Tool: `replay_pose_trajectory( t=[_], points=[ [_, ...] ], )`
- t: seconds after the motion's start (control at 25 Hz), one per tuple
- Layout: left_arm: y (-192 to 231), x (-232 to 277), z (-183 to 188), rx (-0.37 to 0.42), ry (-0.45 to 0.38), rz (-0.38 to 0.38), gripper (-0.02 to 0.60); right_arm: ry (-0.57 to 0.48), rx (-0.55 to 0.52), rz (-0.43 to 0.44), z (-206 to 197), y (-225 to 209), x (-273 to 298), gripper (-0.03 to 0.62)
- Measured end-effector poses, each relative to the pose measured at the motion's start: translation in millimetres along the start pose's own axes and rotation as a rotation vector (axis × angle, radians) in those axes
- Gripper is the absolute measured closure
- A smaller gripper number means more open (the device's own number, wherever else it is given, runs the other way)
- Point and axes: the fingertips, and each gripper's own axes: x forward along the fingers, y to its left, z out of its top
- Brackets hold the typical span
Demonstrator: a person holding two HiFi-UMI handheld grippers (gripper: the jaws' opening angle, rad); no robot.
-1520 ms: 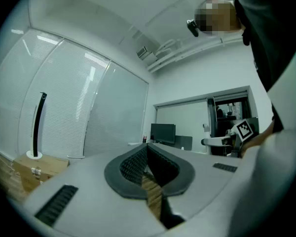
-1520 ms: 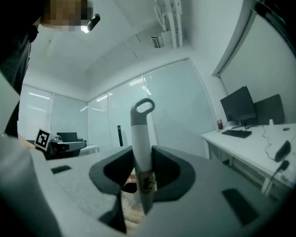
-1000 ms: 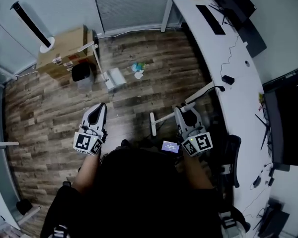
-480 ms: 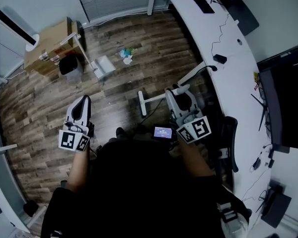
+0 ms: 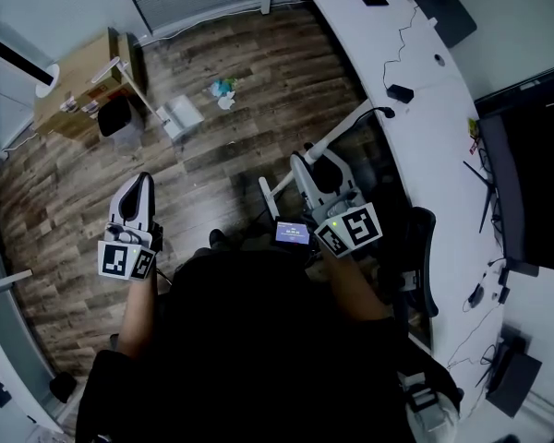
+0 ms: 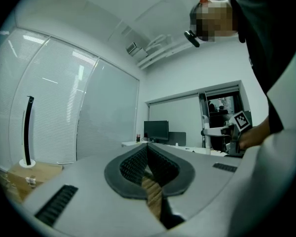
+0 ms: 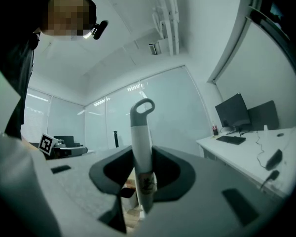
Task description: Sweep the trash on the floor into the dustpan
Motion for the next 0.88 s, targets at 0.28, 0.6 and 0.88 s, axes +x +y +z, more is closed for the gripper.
replay_pose_trajectory(
  t=[0.28, 0.6, 0.88],
  points=[
    [-1.9, 16.3, -6.5, -0.013, 0.018, 0.01, 0.588, 0.014, 0.023, 0.01, -8.5, -23.8, -2.6, 0.484],
    [-3.4, 32.0, -14.1, -0.022, 0.023, 0.047, 0.588, 0.033, 0.059, 0.0, -21.0, -53.6, -4.1, 0.482],
    [32.9, 41.9, -27.2, -0.038, 0.032, 0.078, 0.588, 0.057, 0.068, -0.014, -27.5, -69.5, 31.4, 0.48]
  ],
)
